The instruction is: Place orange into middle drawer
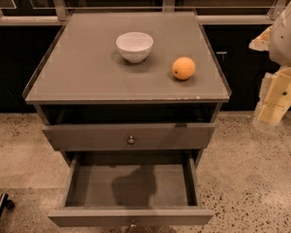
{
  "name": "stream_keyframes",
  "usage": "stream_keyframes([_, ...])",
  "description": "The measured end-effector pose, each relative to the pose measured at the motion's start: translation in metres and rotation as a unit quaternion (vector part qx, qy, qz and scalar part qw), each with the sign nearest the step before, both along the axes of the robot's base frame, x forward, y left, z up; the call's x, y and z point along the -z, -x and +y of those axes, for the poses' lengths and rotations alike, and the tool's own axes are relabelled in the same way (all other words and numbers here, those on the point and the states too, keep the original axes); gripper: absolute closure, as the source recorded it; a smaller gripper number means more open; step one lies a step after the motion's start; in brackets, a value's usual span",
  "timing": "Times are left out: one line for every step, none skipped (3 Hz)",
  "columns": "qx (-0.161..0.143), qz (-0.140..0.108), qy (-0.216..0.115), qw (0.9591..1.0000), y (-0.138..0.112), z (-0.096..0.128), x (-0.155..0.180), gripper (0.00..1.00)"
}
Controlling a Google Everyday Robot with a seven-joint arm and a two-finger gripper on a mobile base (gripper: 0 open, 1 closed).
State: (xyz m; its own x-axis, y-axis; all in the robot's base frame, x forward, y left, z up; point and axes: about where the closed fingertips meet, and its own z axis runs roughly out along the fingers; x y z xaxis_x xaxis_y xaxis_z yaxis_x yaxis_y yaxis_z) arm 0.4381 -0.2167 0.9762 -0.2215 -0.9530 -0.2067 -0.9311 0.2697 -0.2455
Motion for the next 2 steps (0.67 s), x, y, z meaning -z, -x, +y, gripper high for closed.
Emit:
stream_keyframes([0.0, 0.0, 0.0, 1.0, 0.0, 0.0, 0.0, 0.0])
stream_keyframes([-0.009, -0.015, -0.002, 0.9998, -0.0076, 0.0009, -0.0068, 0.0])
